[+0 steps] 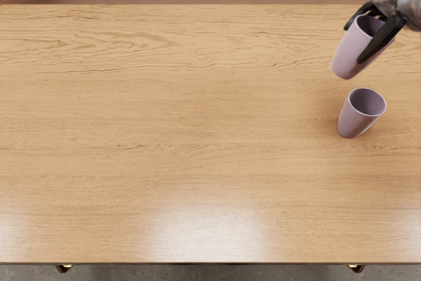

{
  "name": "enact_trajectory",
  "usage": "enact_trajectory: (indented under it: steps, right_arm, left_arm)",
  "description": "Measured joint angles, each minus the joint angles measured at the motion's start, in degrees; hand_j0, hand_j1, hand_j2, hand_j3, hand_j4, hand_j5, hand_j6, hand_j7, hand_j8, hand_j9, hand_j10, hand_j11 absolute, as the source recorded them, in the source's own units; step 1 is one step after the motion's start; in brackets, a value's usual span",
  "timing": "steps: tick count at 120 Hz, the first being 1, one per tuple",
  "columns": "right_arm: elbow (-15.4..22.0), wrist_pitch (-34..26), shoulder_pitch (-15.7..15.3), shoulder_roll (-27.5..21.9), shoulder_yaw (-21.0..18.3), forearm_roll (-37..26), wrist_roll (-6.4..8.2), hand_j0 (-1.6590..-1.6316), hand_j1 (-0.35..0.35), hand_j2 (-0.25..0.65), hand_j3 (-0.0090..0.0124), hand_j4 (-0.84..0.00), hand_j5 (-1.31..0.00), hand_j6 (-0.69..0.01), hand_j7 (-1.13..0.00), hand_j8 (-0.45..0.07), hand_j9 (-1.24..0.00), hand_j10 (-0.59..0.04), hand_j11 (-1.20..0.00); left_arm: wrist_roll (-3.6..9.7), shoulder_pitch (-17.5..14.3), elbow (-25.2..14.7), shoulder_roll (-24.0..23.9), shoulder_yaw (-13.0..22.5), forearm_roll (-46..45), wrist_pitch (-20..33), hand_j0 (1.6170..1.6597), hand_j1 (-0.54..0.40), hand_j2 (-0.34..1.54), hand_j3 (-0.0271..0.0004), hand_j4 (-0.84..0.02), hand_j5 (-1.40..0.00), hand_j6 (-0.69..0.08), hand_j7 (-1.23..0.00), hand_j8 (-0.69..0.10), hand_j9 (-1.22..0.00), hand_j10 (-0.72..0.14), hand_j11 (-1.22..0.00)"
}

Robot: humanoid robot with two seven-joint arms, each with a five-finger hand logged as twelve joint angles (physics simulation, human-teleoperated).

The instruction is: Pick up cup and place in cup with right hand

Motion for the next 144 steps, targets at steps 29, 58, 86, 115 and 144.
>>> enact_trajectory:
  steps: [29, 58, 86, 115, 144]
  right_arm:
    - [5.02, 0.62, 0.67, -6.33, -0.46, 0.14, -0.03, -1.6461, 0.13, -0.014, 0.0, -0.392, -0.92, -0.165, -0.84, -0.084, -0.9, -0.274, -0.91]
    - [7.49, 1.31, 0.19, -9.61, -0.58, 0.05, -0.04, -1.647, 0.133, -0.007, 0.0004, -0.397, -0.92, -0.165, -0.84, -0.087, -0.9, -0.272, -0.91]
    - [7.79, 1.29, -0.84, -9.91, -0.59, 0.02, -0.05, -1.6473, 0.134, -0.003, 0.0006, -0.386, -0.93, -0.158, -0.85, -0.079, -0.91, -0.264, -0.92]
    - [7.82, 1.34, -1.8, -10.95, -0.6, 0.09, -0.04, -1.6481, 0.14, 0.0, 0.0007, -0.379, -0.94, -0.154, -0.86, -0.075, -0.91, -0.262, -0.92]
    - [7.67, 1.07, -2.32, -11.08, -0.58, 0.01, -0.04, -1.6484, 0.122, -0.024, 0.0001, -0.393, -0.91, -0.168, -0.82, -0.089, -0.87, -0.276, -0.88]
  left_arm:
    - [0.0, 0.0, 0.0, 0.0, 0.01, -0.01, 0.0, 1.6581, 0.344, 0.0, -0.0001, -0.004, -0.01, -0.004, -0.01, -0.004, -0.01, -0.004, -0.01]
    - [0.01, 0.0, 0.0, 0.0, 0.01, -0.01, 0.0, 1.6581, 0.344, 0.0, -0.0001, -0.004, -0.01, -0.004, -0.01, -0.004, -0.01, -0.004, -0.01]
    - [0.0, 0.0, 0.0, 0.0, 0.01, -0.03, 0.0, 1.6581, 0.344, 0.0, -0.0001, -0.004, -0.01, -0.004, -0.01, -0.004, -0.01, -0.004, -0.01]
    - [0.0, 0.0, 0.0, 0.0, 0.01, -0.02, 0.0, 1.6581, 0.344, 0.0, -0.0001, -0.004, -0.01, -0.004, -0.01, -0.004, -0.01, -0.004, -0.01]
    - [0.0, 0.0, 0.0, 0.0, 0.01, -0.02, 0.0, 1.6581, 0.344, 0.0, -0.0001, -0.004, -0.01, -0.004, -0.01, -0.004, -0.01, -0.004, -0.01]
